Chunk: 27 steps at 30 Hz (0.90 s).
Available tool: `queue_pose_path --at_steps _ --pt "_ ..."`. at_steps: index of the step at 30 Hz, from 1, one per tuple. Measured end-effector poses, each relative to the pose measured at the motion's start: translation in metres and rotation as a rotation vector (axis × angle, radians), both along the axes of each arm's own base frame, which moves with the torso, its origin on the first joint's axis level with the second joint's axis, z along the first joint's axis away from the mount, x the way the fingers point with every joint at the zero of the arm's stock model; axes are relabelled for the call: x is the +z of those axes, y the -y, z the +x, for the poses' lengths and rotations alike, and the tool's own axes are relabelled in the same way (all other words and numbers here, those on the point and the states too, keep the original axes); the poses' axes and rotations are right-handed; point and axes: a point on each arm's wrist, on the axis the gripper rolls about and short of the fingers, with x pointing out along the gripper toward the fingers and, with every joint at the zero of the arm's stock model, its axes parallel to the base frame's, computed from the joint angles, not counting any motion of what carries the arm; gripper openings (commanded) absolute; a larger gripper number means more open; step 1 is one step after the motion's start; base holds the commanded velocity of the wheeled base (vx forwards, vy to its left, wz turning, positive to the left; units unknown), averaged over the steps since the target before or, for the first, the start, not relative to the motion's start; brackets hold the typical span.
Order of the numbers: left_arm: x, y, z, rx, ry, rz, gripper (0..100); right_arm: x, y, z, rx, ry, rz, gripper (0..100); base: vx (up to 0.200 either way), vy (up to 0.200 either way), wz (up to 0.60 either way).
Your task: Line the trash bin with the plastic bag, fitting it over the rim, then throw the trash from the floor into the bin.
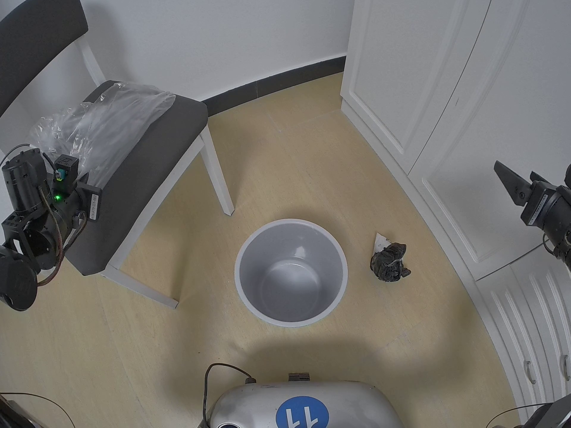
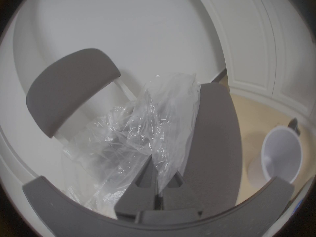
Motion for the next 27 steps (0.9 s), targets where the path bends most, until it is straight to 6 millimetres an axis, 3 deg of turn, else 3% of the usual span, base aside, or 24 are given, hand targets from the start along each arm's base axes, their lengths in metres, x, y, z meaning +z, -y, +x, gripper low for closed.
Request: queue_pose_path --at_steps 5,12,21,27 --pt "-0.001 0.018 -0.001 -0.062 0.030 -0.163 0 -0.006 -0.008 0.007 0.038 -0.034 -0.002 100 0.000 0.000 0.00" --pt "0.001 0.065 -0.007 -0.232 0.053 -0.379 0 -0.016 -0.018 0.015 0.079 -0.083 -0.004 100 0.000 0.000 0.00" --pt "-0.001 0.104 0.000 -0.344 0.038 -0.428 0 -0.034 -0.042 0.010 0.194 -0.155 -0.012 100 0.000 0.000 0.00" --pt "0.002 0.121 -0.010 -0.410 0.034 -0.449 0 -0.040 -0.054 0.008 0.253 -0.184 -0.001 100 0.000 0.000 0.00"
